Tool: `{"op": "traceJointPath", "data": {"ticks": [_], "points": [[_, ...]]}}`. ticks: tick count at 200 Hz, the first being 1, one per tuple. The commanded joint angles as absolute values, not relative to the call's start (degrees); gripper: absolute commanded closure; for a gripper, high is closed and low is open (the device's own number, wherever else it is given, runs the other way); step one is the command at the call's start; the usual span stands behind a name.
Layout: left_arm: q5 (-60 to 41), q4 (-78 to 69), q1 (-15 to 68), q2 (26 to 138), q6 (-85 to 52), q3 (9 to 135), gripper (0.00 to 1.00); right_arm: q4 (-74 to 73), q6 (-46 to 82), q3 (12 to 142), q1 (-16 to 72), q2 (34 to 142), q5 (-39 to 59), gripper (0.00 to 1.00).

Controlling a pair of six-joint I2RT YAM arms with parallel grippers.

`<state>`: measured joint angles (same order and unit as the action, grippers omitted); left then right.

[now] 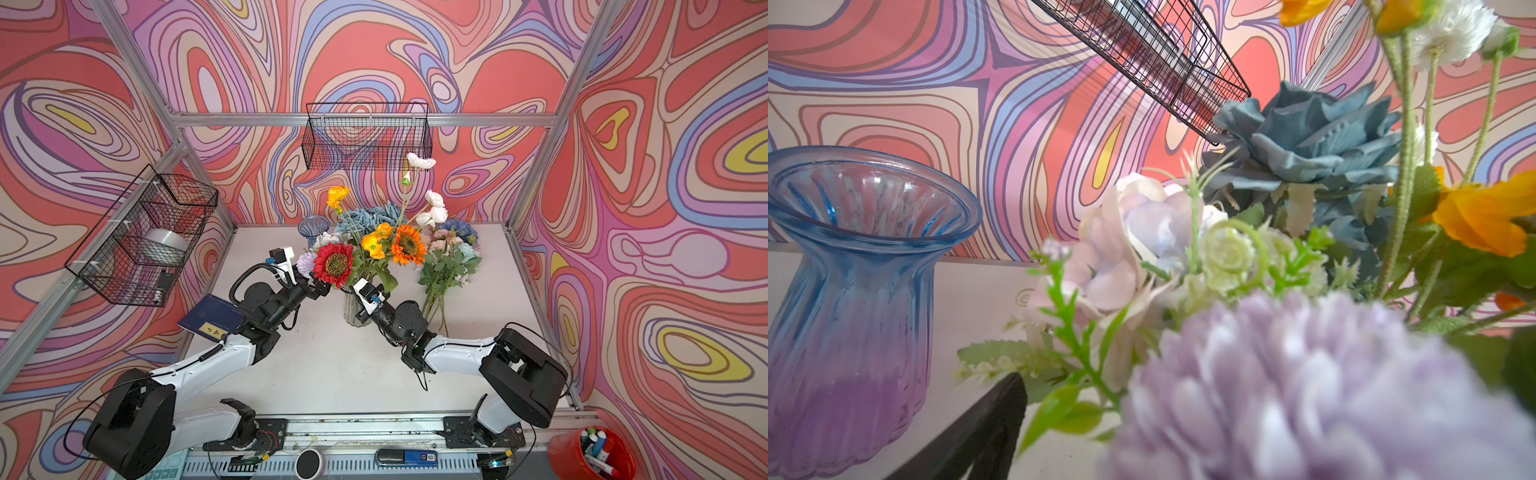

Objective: Arrange the flowers into the vase
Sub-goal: 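Lower the red gerbera stem into the clear vase with the right gripper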

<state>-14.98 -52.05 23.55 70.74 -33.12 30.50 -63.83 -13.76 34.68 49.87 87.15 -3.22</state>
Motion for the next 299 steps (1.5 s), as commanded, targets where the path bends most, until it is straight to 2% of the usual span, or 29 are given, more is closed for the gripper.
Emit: {"op": "traceJointPath", "data": {"ticks": [1, 14, 45, 63, 78, 101, 129, 165, 199, 229, 299], "points": [[-15.0, -53.1, 23.1, 69.4, -33.6, 30.1, 0.01, -62.5, -10.0, 33.2, 49.5, 88.1, -3.5, 1.0], [-15.1, -53.0, 23.2, 69.1, -33.5, 30.1, 0.01, -61.8, -9.4, 33.1, 49.5, 87.0, -3.3, 0.99], [-14.9, -52.9, 23.1, 68.9, -33.5, 30.1, 0.01, -57.9, -9.2, 33.4, 49.5, 82.7, -2.5, 0.85], [-15.2, -53.3, 23.2, 69.1, -33.7, 30.1, 0.01, -54.9, -9.3, 34.2, 49.5, 80.5, -1.5, 0.69], [-15.3, -53.5, 23.1, 69.2, -33.9, 30.1, 0.01, -53.1, -9.1, 34.8, 49.5, 79.1, -0.6, 0.6], [-15.5, -53.6, 23.1, 69.1, -34.0, 30.1, 0.01, -51.0, -8.5, 35.4, 49.6, 77.0, 0.1, 0.54], [-15.2, -53.5, 23.1, 68.7, -34.0, 30.1, 0.01, -48.8, -8.3, 36.3, 49.6, 74.5, 0.8, 0.53], [-15.0, -53.4, 23.1, 68.3, -33.8, 27.9, 0.01, -43.3, -8.2, 38.8, 49.6, 71.4, 2.4, 0.56], [-15.1, -53.8, 23.1, 68.6, -33.9, 27.9, 0.01, -42.1, -9.2, 39.1, 49.5, 71.8, 1.1, 0.87], [-14.9, -53.6, 23.2, 68.3, -33.8, 27.8, 0.01, -42.1, -9.8, 38.2, 49.5, 73.4, -1.3, 0.98], [-14.9, -53.3, 23.1, 67.8, -33.6, 27.8, 0.01, -42.5, -9.8, 36.3, 49.5, 79.7, -4.4, 1.0]]}}
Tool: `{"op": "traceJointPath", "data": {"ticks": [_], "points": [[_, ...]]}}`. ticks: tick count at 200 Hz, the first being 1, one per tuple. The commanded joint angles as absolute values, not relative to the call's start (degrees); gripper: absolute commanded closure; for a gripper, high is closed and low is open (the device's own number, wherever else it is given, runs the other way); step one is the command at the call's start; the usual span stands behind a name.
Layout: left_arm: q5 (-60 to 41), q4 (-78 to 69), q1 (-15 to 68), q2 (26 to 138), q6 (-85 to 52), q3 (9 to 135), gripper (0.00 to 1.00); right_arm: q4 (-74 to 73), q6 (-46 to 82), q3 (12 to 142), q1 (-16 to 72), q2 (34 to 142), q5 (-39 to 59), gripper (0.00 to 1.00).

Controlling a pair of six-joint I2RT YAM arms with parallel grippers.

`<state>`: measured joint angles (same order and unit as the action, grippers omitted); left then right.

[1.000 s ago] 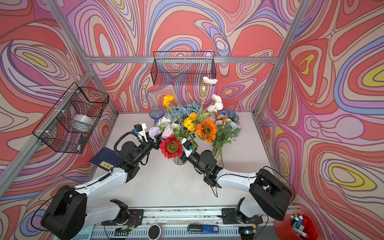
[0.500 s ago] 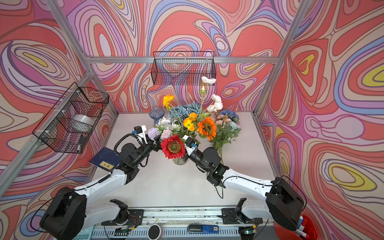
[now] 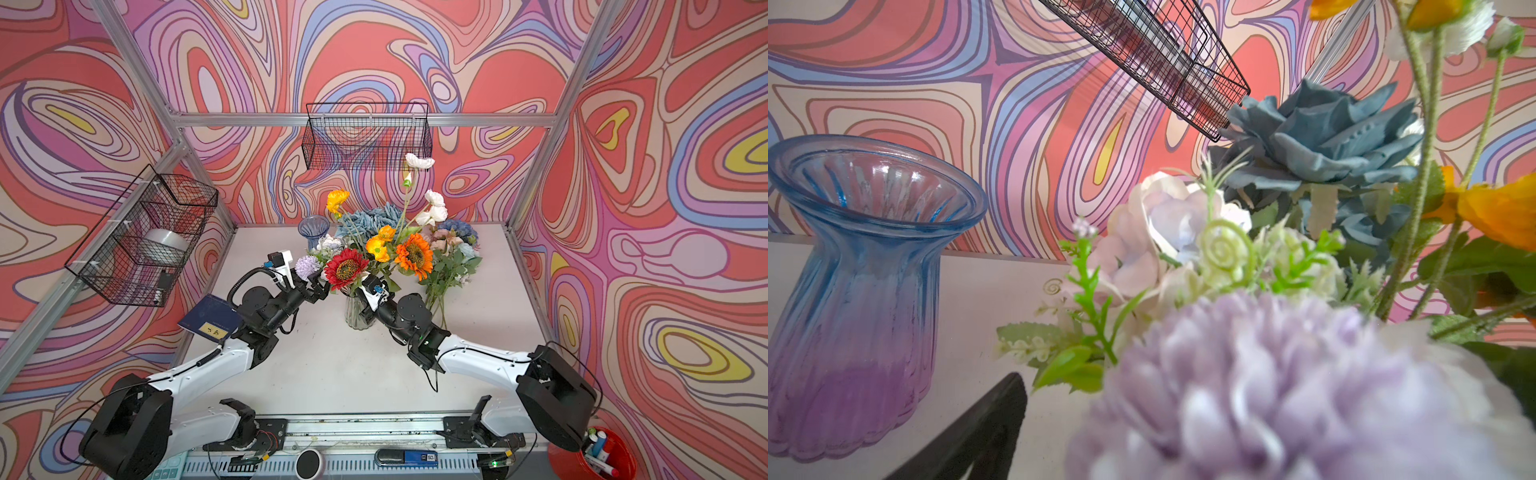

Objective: Arrange the flowers into the vase
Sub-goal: 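Lower the red gerbera stem into the clear vase with the right gripper, then push the red gerbera deeper into the vase with the right gripper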

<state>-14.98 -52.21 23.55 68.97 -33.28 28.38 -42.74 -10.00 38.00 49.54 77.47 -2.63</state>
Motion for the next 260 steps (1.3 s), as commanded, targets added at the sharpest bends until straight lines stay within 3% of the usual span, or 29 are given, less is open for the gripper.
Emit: {"op": "traceJointPath", "data": {"ticks": [1, 25, 61, 95, 153, 233, 260], "points": [[-14.9, -53.3, 23.1, 67.7, -33.6, 27.7, 0.01, -42.5, -9.8, 36.4, 49.4, 79.8, -4.5, 1.0], [-14.8, -53.0, 23.1, 67.5, -33.7, 27.6, 0.01, -42.3, -9.0, 36.2, 49.4, 80.6, -4.8, 0.93], [-14.5, -52.5, 23.2, 67.0, -33.3, 27.6, 0.01, -36.7, -8.1, 36.2, 49.4, 76.4, -4.2, 0.55], [-14.6, -52.6, 23.1, 67.2, -33.3, 27.9, 0.01, -27.2, -7.2, 37.8, 49.5, 70.2, -0.8, 0.38], [-14.8, -52.6, 23.1, 67.7, -33.6, 28.3, 0.01, -25.8, -6.1, 39.9, 50.1, 65.5, 3.9, 0.37], [-14.4, -50.9, 23.1, 66.2, -33.6, 27.8, 0.01, -26.8, -5.7, 43.8, 51.0, 71.4, 8.7, 0.5], [-14.3, -49.8, 23.2, 66.1, -34.5, 28.0, 0.01, -26.7, -6.7, 44.5, 51.7, 73.2, 8.4, 0.5]]}}
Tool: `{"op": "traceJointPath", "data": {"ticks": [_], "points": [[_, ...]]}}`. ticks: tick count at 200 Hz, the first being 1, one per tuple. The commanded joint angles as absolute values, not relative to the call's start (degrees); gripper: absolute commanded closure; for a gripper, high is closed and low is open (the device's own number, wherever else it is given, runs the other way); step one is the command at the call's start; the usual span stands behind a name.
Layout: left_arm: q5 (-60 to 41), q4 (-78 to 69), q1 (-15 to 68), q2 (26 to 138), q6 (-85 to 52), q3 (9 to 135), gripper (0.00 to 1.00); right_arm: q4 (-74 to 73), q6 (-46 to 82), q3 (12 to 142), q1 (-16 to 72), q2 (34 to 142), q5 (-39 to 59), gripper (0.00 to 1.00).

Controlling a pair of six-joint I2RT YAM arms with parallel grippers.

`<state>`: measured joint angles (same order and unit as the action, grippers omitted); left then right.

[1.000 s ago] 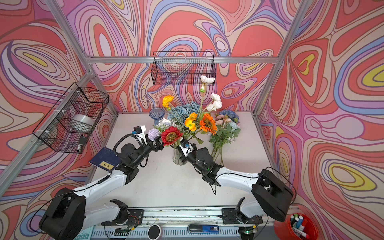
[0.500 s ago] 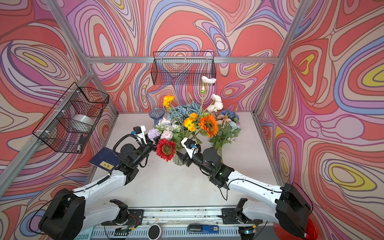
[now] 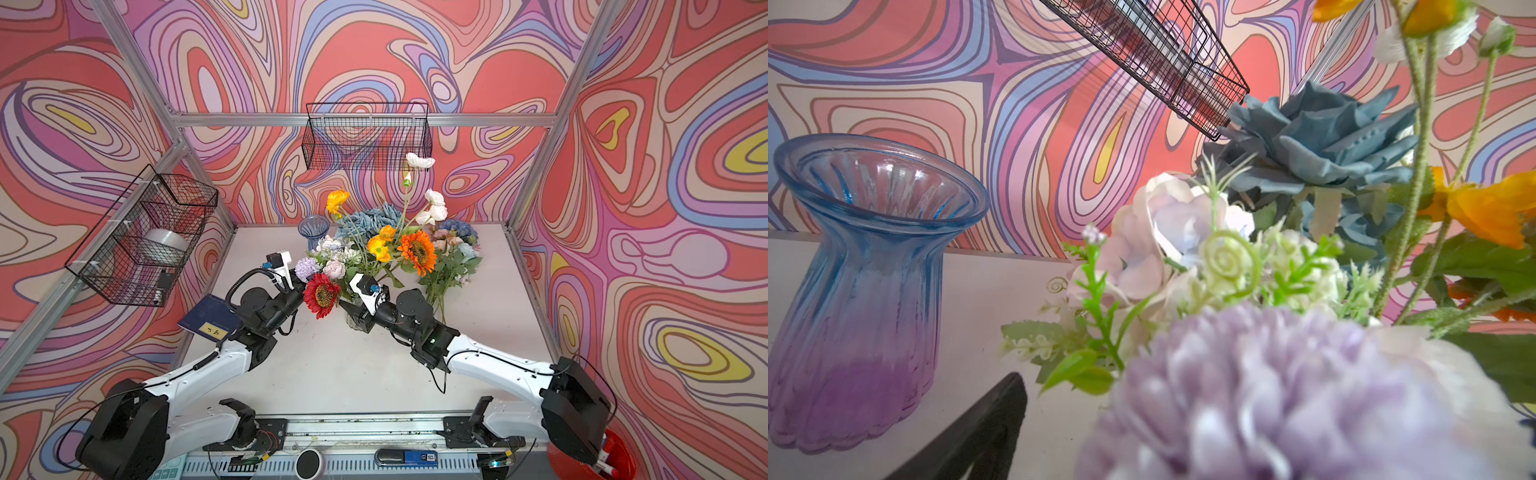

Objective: Arrange the flowers into the vase
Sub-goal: 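Push the red gerbera deeper into the vase with the right gripper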

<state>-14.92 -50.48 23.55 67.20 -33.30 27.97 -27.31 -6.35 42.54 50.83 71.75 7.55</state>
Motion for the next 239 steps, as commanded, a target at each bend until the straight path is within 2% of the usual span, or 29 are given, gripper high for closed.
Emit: {"op": "traceJointPath", "data": {"ticks": [1, 46, 83, 118, 193, 239], "points": [[-14.3, -49.7, 23.1, 66.1, -34.6, 28.0, 0.01, -26.7, -6.8, 44.5, 51.8, 73.3, 8.3, 0.5], [-15.3, -49.7, 23.1, 65.9, -36.3, 27.9, 0.02, -30.4, -9.0, 46.4, 52.5, 77.5, 5.9, 0.51], [-15.6, -46.7, 23.2, 63.9, -35.5, 27.9, 0.02, -38.8, -6.5, 44.9, 52.5, 79.6, -2.7, 0.76], [-16.6, -39.3, 23.2, 61.2, -30.6, 28.6, 0.02, -40.5, -4.5, 43.0, 52.5, 79.7, -7.7, 0.86], [-14.9, -28.3, 23.2, 53.2, -26.5, 25.8, 0.0, -41.4, -2.7, 37.0, 52.4, 79.8, -12.2, 0.94], [-13.7, -22.3, 24.3, 49.4, -26.8, 23.1, 0.0, -39.8, -2.0, 35.5, 52.2, 79.5, -13.3, 0.93]]}}
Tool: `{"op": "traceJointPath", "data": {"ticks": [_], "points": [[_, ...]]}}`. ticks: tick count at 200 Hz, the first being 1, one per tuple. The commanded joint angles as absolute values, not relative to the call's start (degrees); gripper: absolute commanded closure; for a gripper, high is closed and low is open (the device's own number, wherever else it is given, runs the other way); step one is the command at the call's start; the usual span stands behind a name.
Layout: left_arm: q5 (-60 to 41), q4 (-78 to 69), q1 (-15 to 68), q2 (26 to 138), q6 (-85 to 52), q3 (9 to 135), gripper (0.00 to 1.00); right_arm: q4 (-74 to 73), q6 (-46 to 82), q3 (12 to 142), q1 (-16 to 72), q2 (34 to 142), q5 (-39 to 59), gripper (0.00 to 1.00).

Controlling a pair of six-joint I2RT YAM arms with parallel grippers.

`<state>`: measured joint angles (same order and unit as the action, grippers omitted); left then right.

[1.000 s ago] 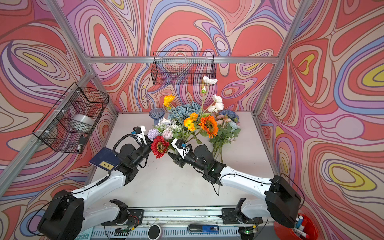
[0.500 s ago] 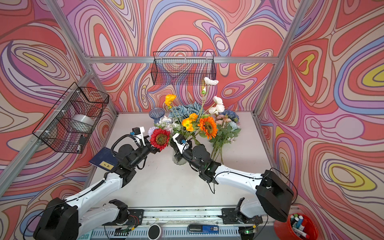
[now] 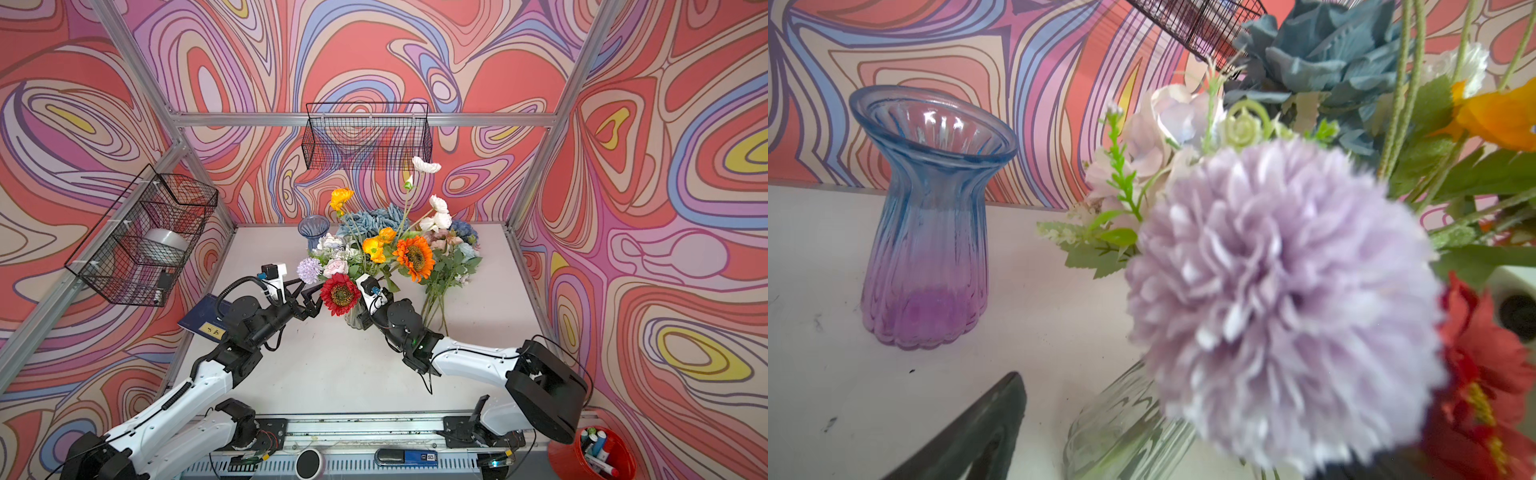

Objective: Arrange the flowers into the vase
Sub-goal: 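Push the red gerbera deeper into the vase with the right gripper, then open the right gripper and draw it back from the gerbera stem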

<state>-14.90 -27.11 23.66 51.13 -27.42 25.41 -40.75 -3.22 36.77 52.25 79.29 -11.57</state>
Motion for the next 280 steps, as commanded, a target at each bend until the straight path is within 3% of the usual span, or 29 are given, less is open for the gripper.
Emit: {"op": "traceJointPath", "data": {"ticks": [1, 48, 81, 146, 215, 280], "points": [[-13.7, -22.3, 24.3, 49.3, -26.8, 23.0, 0.0, -39.8, -1.9, 35.5, 52.3, 79.4, -13.2, 0.93], [-5.3, -24.8, 31.4, 50.6, -21.6, 19.4, 0.0, -33.0, 0.2, 35.8, 52.3, 73.5, -12.2, 0.6], [2.5, -38.1, 36.6, 59.8, -19.1, 18.2, 0.0, -21.1, 4.7, 36.2, 52.2, 67.5, -12.3, 0.52], [-0.3, -68.8, 38.1, 79.8, -20.1, 19.0, 0.0, -8.3, 12.4, 31.8, 51.4, 60.9, -22.8, 0.35], [-4.1, -71.5, 38.6, 84.4, -18.0, 22.4, 0.0, -19.3, 11.9, 35.1, 39.0, 75.3, -18.4, 0.32], [-6.2, -77.9, 38.5, 90.9, -15.3, 24.3, 0.0, -29.4, 3.1, 43.9, 34.2, 93.0, 0.0, 0.32]]}}
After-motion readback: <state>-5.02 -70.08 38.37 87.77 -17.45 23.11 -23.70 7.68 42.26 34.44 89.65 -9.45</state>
